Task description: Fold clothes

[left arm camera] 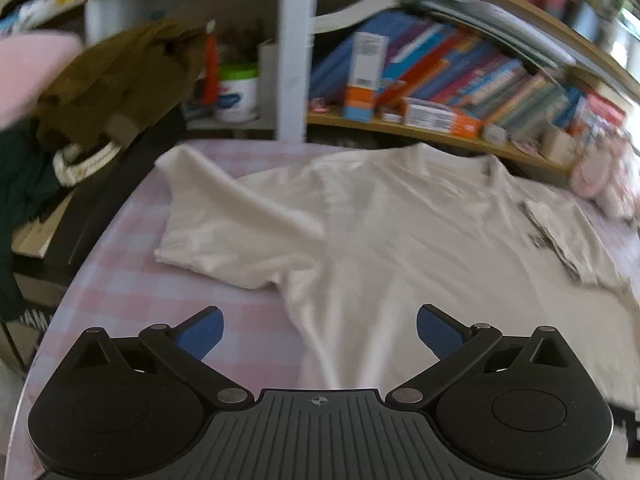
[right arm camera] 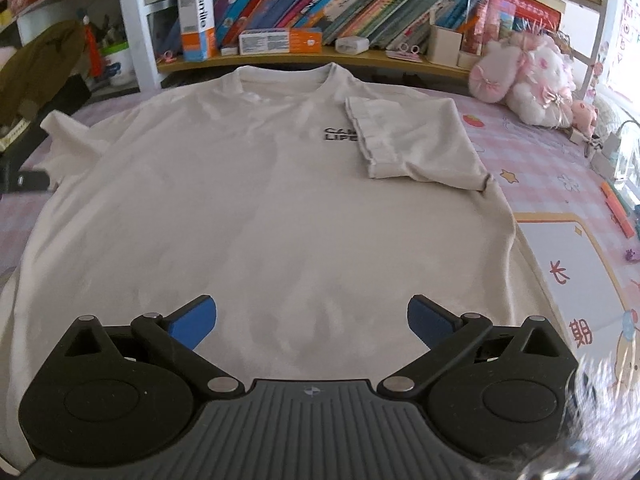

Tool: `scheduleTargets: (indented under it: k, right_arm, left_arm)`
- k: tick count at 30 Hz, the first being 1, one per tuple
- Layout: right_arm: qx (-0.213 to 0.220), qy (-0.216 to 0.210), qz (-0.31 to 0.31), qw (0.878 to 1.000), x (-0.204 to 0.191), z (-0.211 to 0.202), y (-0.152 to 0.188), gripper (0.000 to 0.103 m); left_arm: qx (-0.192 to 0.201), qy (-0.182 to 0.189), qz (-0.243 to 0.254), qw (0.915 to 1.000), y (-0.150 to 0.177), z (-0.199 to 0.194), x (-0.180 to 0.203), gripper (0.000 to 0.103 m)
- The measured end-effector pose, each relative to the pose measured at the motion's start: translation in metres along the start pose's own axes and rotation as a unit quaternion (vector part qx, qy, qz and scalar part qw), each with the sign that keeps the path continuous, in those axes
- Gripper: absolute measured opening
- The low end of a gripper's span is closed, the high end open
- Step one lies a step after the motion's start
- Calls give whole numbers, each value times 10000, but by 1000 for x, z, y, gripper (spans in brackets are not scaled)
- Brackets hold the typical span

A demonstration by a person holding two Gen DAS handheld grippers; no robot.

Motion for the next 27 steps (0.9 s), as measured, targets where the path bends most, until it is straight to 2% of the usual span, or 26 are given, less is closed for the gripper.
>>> scheduleTargets:
  k: [6, 13, 19, 22, 27]
  right_arm:
    - [-124, 227, -2, 9997, -13, -2, 5, 103]
    - [-180, 362, -77, 9992, -23, -2, 4, 103]
    - [-234, 374, -197, 9988, -26, 0, 3, 103]
    - [-237, 396, -202, 9987, -26, 1, 2, 103]
    - [-277, 454, -137, 9985, -24, 1, 3, 103]
  left_arm:
    - [-92, 98, -825, 9965, -19, 18, -45, 103]
    - [-143, 59, -1130, 9935, -35, 32, -73, 103]
    - [-195, 203, -1553, 9875, -42, 45, -88, 101]
    - [-244, 302, -1949, 9801, -44, 54, -98, 95]
    - [-368, 343, -2543, 9658, -44, 73, -112, 76]
Point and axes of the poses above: each gripper's, at about its wrist camera, not at the fingertips, and z roughly the way its jaws point, x to its right, y to its underside, the point moved 1 cm from there along z, roughly the way its jaws point
